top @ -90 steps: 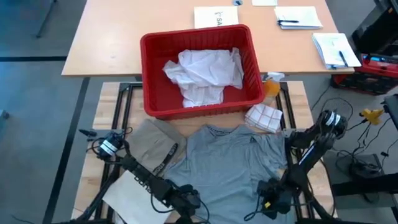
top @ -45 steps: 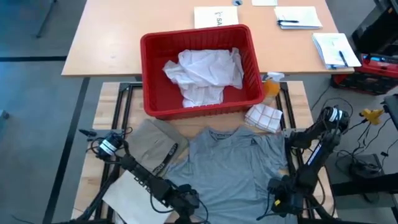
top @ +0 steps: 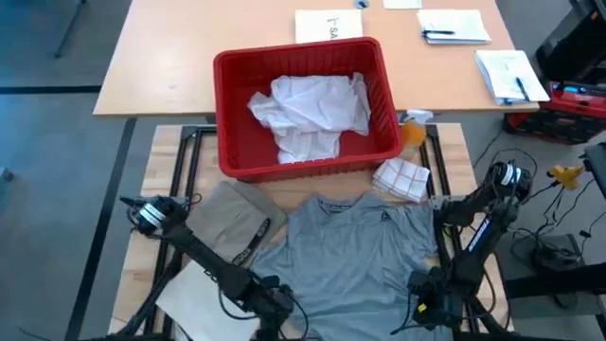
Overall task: Fold laundry
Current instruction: Fold the gray shirt
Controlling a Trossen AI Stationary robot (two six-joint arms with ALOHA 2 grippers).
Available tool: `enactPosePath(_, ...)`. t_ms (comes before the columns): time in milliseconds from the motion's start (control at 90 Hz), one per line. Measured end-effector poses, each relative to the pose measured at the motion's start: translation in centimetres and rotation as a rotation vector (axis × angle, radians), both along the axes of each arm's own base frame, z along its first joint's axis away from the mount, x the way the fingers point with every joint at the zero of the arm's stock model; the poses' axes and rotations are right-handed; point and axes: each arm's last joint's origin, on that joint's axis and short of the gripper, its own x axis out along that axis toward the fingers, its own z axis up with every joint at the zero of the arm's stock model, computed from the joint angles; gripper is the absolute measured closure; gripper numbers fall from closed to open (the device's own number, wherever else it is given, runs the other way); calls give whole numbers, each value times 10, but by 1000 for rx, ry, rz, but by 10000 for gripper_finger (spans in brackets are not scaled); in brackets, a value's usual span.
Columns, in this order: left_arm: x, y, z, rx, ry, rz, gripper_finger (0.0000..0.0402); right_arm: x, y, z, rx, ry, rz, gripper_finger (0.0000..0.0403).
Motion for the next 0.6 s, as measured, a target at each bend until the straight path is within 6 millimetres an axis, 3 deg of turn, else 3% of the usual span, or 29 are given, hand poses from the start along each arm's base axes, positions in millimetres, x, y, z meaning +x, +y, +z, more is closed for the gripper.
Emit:
enactPosePath(100, -3, 3, 18, 13, -76, 22, 376, 0, 0, 0, 1, 0, 0, 403)
enactPosePath(200, 8, 8, 29, 82, -261, 121, 377, 0, 0, 0, 2, -1, 0, 403)
enactPosePath(278, 30, 16, 27, 68, -367, 150, 377, 0, 0, 0, 3, 0, -5, 403)
enactPosePath(433, 83, 45, 0, -6, -463, 211, 377, 3, -1, 1, 10, -2, -19, 403)
enactPosePath(511, 109, 56, 1, -33, -549, 236, 377, 6, -2, 2, 8, -7, -22, 403)
enactPosePath(600, 131, 57, 0, -17, -570, 149, 377, 9, -4, 2, 3, -15, -13, 403)
